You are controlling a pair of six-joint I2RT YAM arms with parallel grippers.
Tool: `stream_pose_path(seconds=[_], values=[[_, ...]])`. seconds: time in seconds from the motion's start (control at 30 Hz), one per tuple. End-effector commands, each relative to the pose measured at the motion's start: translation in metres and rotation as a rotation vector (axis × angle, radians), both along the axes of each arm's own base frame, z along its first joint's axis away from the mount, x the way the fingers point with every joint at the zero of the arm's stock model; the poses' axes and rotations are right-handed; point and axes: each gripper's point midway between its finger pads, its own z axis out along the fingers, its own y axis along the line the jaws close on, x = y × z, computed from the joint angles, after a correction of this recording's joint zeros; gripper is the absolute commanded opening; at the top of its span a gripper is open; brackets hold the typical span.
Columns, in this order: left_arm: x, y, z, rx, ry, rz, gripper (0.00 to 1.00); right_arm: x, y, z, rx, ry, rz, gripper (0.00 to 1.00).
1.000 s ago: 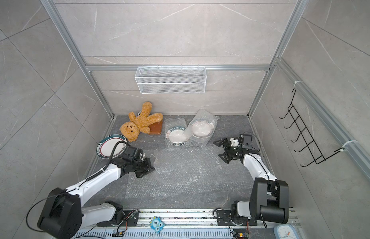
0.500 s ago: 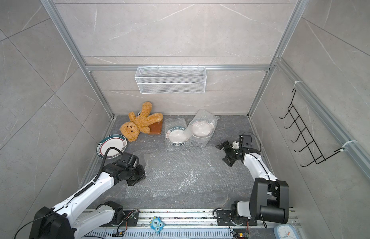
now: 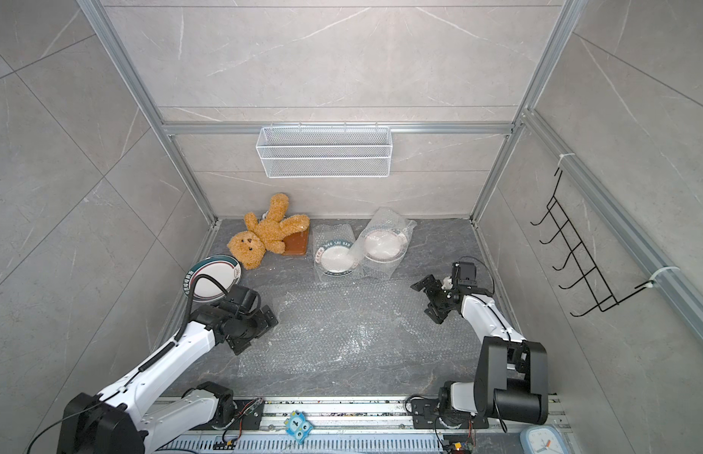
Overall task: Unpack dinner plates from bubble wrap
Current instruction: Adjust the bubble wrap on the bubble wrap, then pick up the bubble wrap from the center of the board.
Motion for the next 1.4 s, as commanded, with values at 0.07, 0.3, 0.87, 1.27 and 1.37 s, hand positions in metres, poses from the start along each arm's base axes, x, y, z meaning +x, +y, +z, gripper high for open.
stream_pose_path(seconds=[0.07, 0.3, 0.87, 1.27, 1.37], values=[[0.054, -0.046, 0.074, -0.169, -0.281, -0.197, 0.99, 0.018, 0.002, 0.031, 0.003, -0.122, 0.024, 0.98], [0.144, -0.105, 0.077, -0.324, -0.278, -0.265, 0.90, 0.027, 0.027, 0.077, 0.102, -0.322, 0.078, 1.00], [0.294, -0.126, -0.030, -0.222, -0.143, -0.282, 0.57, -0.013, 0.054, 0.109, 0.144, -0.392, 0.216, 1.00], [0.308, -0.141, -0.051, -0.268, -0.142, -0.340, 0.37, -0.009, 0.056, 0.106, 0.168, -0.381, 0.215, 1.00], [0.309, -0.143, -0.064, -0.279, -0.123, -0.350, 0.29, -0.010, 0.056, 0.106, 0.169, -0.382, 0.215, 1.00]])
